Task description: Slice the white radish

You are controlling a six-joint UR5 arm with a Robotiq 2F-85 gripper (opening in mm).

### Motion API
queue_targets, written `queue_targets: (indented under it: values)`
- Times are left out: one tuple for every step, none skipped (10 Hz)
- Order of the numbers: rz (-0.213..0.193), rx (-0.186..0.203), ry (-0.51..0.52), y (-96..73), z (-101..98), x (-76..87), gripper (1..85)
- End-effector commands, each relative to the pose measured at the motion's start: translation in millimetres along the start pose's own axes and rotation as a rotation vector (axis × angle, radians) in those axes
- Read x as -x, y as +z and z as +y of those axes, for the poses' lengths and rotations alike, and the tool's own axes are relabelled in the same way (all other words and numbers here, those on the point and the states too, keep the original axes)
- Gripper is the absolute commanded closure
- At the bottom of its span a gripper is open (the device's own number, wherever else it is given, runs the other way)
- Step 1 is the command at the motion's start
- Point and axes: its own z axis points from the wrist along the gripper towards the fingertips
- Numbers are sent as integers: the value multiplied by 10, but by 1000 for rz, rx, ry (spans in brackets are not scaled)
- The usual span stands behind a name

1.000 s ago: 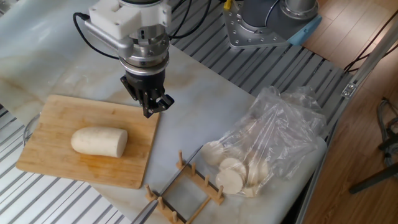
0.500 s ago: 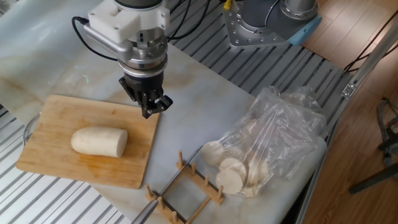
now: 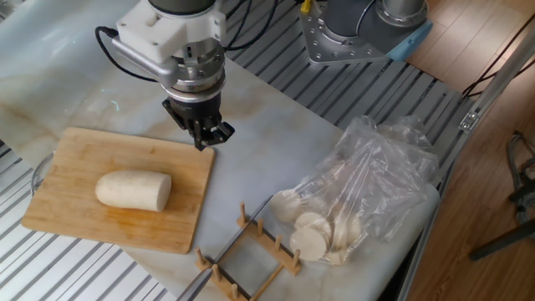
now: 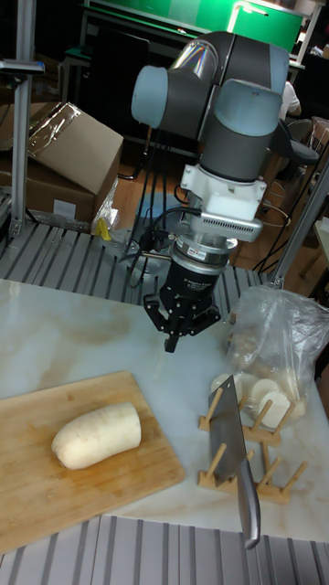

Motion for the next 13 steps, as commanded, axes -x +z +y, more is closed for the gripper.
queue_targets:
  values:
    - [59, -59, -13, -22, -164, -150, 843]
    - [57, -44, 0, -4, -107, -113, 843]
    - [50, -67, 10, 28, -84, 39, 843]
    - [39, -80, 15, 53, -22, 231, 843]
    - [43, -45, 41, 57, 174, 383, 843]
    - [58, -41, 52, 8, 285, 518, 843]
    - [73, -39, 60, -47, 375, 594, 843]
    - [84, -36, 73, -105, 476, 655, 843]
    - [93, -21, 89, -157, 602, 709, 843]
    - [94, -3, 101, -205, 723, 774, 843]
    - [84, -11, 93, -205, 688, 811, 843]
    - [97, -46, 63, -201, 544, 765, 843]
    - [129, -71, 15, -214, 475, 683, 843]
